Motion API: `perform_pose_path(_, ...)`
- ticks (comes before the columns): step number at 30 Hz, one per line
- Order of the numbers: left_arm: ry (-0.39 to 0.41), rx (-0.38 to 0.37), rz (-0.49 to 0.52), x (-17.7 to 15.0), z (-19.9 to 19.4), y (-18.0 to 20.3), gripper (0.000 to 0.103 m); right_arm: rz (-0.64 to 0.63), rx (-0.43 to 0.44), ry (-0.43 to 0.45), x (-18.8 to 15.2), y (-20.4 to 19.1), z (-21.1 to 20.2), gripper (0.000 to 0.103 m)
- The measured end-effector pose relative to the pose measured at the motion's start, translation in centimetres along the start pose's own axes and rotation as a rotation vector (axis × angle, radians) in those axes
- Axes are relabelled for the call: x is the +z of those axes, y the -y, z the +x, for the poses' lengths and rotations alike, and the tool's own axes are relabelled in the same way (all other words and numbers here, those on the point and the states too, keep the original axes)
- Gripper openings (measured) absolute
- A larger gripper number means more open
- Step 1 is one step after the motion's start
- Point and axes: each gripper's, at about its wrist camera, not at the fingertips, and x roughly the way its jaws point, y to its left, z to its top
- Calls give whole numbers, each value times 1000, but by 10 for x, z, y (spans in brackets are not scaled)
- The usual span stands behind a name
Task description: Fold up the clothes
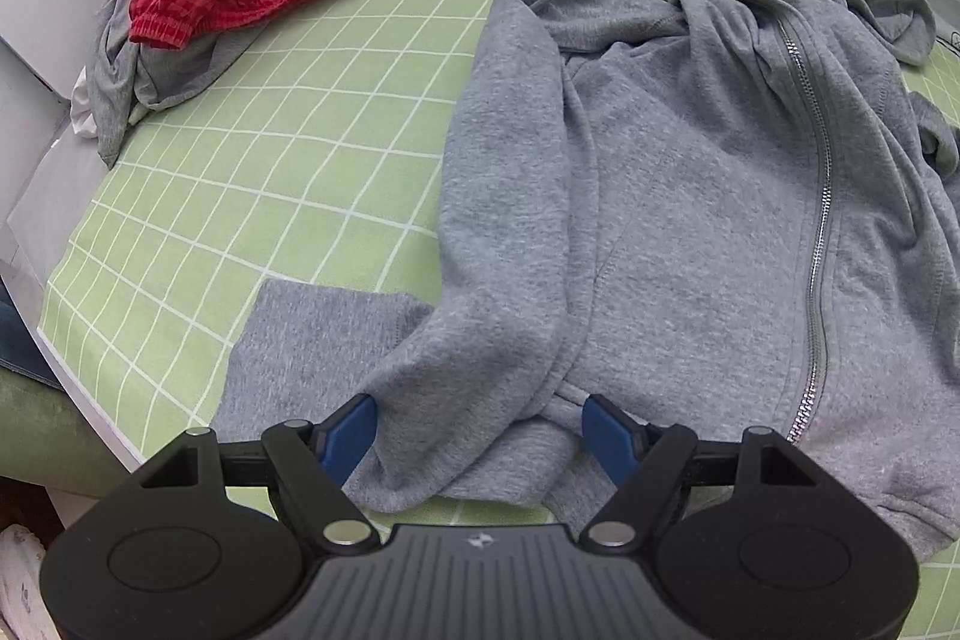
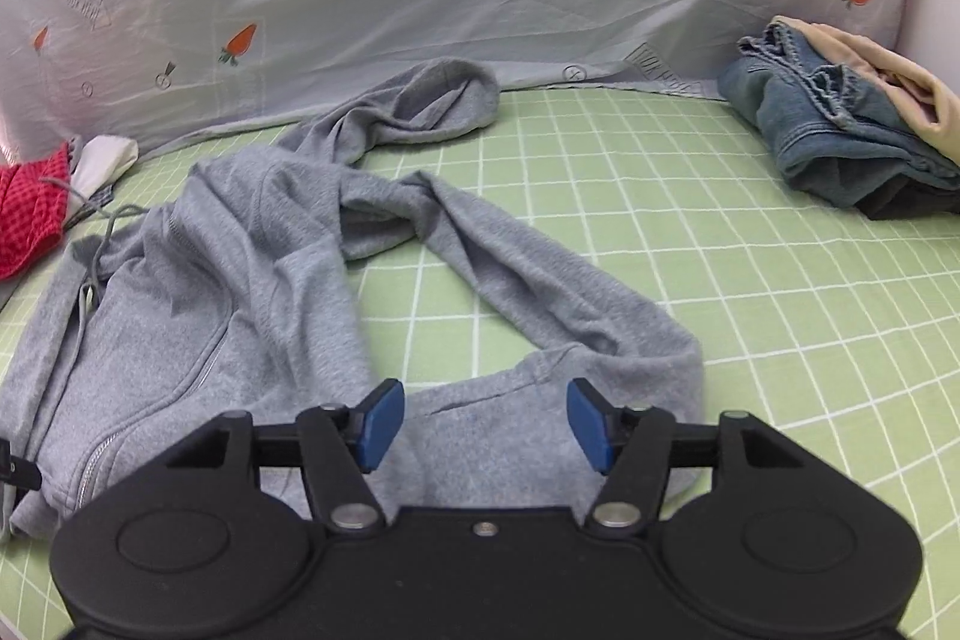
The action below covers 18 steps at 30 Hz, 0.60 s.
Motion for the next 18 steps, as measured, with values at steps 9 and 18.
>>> perform_pose_path(9,16,7,-23,-3,-12,-1,77,56,-91,-130,-11,52,35,51)
perform_pose_path(18,42,25,-46,3,-20,-14,77,-26,-478,-54,30,122,44,5)
